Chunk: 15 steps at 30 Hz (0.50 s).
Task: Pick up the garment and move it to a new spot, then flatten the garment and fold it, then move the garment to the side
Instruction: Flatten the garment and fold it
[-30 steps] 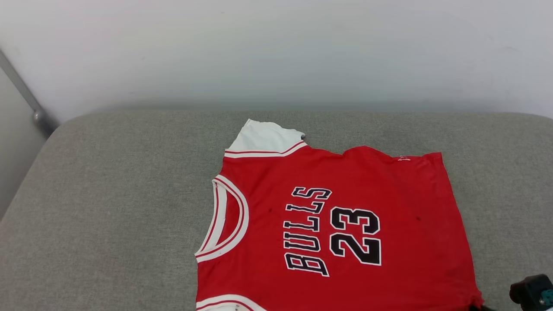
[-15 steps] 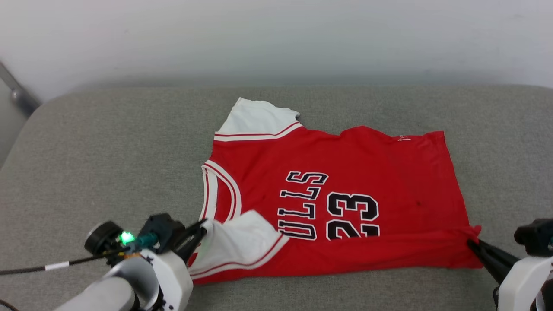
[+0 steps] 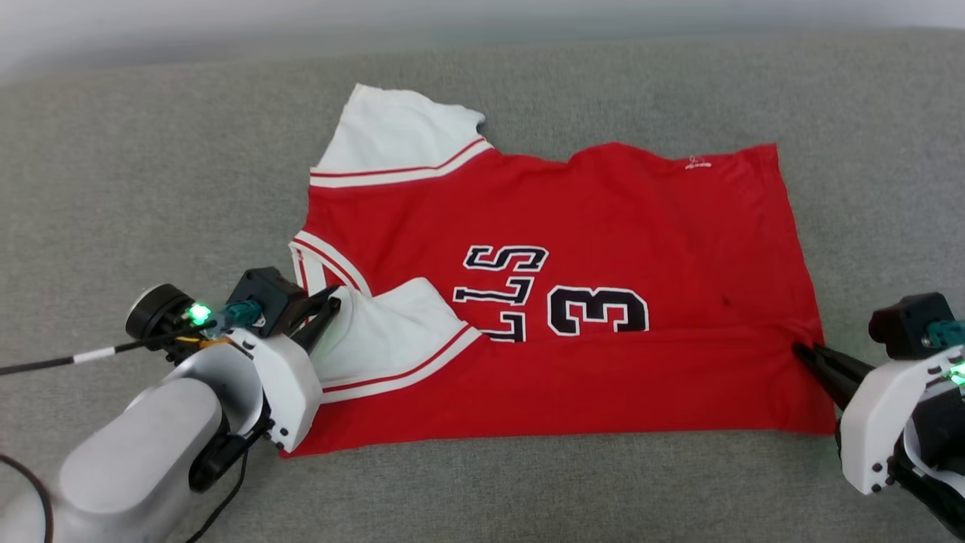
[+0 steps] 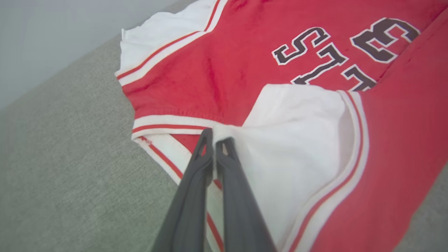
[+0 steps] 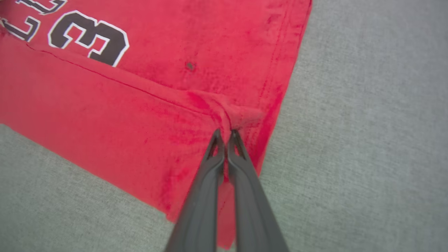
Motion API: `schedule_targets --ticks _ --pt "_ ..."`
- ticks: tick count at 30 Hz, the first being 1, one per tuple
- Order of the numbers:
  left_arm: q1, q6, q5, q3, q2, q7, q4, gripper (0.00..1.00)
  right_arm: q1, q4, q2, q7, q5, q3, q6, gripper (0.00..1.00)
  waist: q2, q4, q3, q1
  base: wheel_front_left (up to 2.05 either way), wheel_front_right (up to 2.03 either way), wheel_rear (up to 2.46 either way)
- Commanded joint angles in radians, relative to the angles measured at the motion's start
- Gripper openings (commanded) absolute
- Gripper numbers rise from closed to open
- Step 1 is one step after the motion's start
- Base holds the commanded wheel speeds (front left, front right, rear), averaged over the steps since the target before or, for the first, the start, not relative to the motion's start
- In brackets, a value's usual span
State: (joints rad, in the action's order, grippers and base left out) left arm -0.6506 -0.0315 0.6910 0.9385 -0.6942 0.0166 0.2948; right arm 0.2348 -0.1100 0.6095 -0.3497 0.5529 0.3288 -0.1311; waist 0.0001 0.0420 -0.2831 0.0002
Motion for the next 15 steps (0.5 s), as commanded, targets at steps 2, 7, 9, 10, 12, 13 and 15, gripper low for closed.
schedule_targets --ticks 2,7,9,10,12,13,15 --pt "-0.026 -0.013 -0.012 0.011 0.009 -0.004 0.025 0.00 0.035 -0.028 -0.003 -0.001 0.004 0.018 0.001 0.00 -0.0001 0.005 -0.036 -0.0002 0.00 0.00 0.00" --pt "-0.043 -0.040 -0.014 0.034 0.040 0.001 0.106 0.00 0.083 -0.113 -0.004 0.004 0.019 0.079 0.001 0.00 -0.0001 0.001 -0.055 -0.0002 0.00 0.00 0.00" --pt "-0.034 -0.048 -0.011 0.045 0.049 0.008 0.134 0.00 0.092 -0.133 -0.005 0.017 0.027 0.098 0.001 0.00 -0.0001 -0.002 -0.051 -0.0002 0.00 0.00 0.00" --pt "-0.029 -0.051 -0.011 0.050 0.055 0.014 0.148 0.00 0.096 -0.142 -0.005 0.021 0.032 0.106 0.001 0.00 -0.0001 -0.004 -0.046 -0.0002 0.00 0.00 0.00" --pt "-0.021 -0.054 -0.010 0.048 0.063 0.033 0.173 0.32 0.100 -0.153 -0.005 0.040 0.045 0.111 0.001 0.05 -0.0001 -0.006 -0.029 -0.0002 0.00 0.00 0.00" --pt "-0.019 -0.048 -0.008 0.043 0.065 0.048 0.182 1.00 0.102 -0.155 -0.008 0.048 0.055 0.105 0.001 0.48 -0.0001 -0.007 -0.019 -0.0002 0.00 0.00 0.00" --pt "-0.017 -0.047 0.003 0.032 0.062 0.063 0.192 1.00 0.101 -0.149 -0.005 0.072 0.059 0.091 0.001 1.00 -0.0001 -0.011 0.004 -0.0002 0.00 0.00 0.00"
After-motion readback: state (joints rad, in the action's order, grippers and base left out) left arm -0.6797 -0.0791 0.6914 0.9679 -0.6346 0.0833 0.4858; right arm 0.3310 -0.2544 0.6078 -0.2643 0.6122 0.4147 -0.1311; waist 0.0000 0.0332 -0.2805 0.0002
